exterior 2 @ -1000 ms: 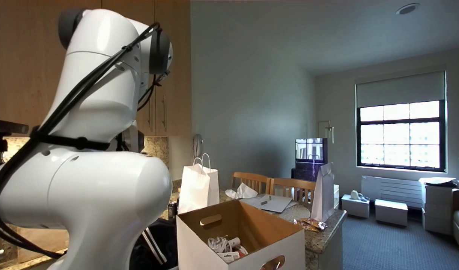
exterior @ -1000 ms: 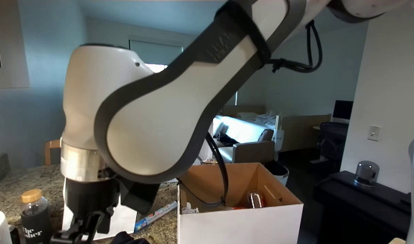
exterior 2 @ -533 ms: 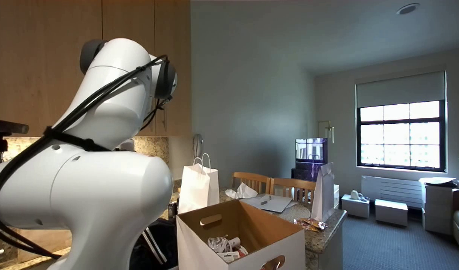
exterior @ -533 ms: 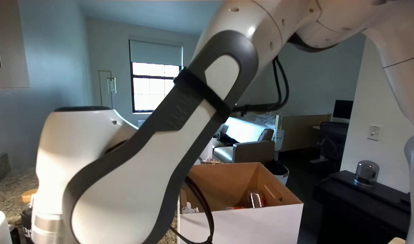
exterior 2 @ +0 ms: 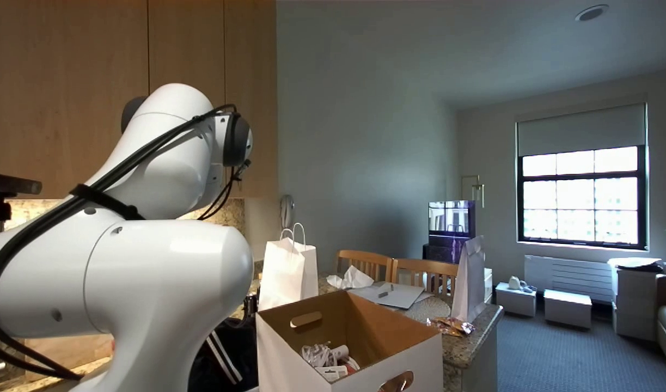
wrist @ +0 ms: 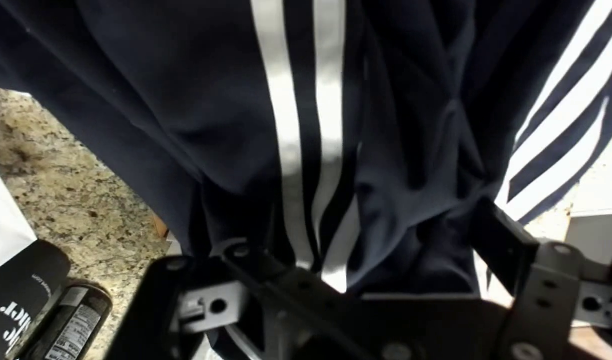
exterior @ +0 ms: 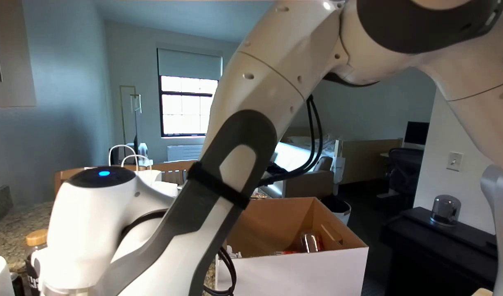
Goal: Put the dark blue jacket in the white storage box.
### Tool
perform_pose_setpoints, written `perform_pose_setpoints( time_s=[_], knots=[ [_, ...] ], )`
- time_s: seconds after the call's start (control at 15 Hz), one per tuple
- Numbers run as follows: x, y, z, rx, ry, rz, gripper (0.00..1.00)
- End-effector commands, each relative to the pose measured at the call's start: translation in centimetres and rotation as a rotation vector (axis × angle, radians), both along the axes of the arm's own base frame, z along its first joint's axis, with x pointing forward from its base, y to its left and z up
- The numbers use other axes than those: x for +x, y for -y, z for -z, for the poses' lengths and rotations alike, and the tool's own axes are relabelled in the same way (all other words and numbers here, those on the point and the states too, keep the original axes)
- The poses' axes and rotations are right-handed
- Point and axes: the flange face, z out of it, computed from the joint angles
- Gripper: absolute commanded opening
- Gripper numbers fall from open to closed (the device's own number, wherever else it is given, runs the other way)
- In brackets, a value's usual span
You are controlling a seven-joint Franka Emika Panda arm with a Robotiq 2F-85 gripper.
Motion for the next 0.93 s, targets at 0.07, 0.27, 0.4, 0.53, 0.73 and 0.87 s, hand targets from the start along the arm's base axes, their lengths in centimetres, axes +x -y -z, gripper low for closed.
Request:
perform_pose_setpoints(
  time_s=[0.07, 0.27, 0.4, 0.53, 0.73, 0.87],
  knots=[
    [0.7, -1.5, 5.1, -0.010, -0.019, -0.114, 1.00],
    [1.9, -1.6, 8.4, -0.062, -0.020, -0.150, 1.00],
    [2.9, -1.1, 10.4, -0.103, -0.039, -0.157, 1.00],
    [3.5, -0.8, 12.2, -0.145, -0.048, -0.171, 1.00],
    [3.7, -0.9, 13.9, -0.187, -0.060, -0.185, 0.73],
    [3.9, -1.3, 14.3, -0.213, -0.074, -0.165, 0.68]
  ],
)
